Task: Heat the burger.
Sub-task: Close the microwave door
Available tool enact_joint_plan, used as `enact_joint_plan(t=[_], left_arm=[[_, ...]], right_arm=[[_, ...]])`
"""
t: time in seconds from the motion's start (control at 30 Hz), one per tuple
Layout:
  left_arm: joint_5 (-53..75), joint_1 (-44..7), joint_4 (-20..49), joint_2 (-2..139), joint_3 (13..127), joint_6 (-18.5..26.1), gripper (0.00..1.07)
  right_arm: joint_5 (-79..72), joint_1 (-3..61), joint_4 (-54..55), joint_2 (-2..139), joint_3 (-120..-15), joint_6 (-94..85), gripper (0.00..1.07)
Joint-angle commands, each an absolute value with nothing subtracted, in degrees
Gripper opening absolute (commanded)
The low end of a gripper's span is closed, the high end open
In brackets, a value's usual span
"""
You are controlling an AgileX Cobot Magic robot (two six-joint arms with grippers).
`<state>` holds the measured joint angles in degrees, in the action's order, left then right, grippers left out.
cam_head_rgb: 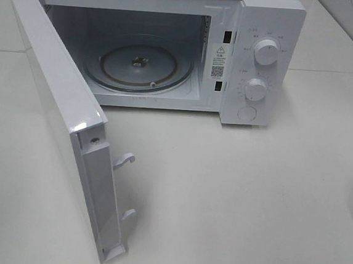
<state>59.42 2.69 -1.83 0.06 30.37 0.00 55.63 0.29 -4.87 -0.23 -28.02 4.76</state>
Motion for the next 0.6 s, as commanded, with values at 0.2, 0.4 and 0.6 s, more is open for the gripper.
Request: enact_joint_plan(t=[0.2,0.4,0.6], left_arm=[[37.0,2.8,-4.4,9.8,29.1,0.0,0.28],[16.4,2.8,-3.6,17.9,23.0,0.0,0.0],[-0.6,2.8,5.8,28.0,17.5,0.0,0.0]], right_arm=[[55.2,-0.1,-4.6,-2.0,-28.1,4.2,0.76],[55.2,-0.1,-4.6,-2.0,-28.1,4.2,0.76],[55.2,-0.1,-4.6,-2.0,-28.1,4.2,0.76]])
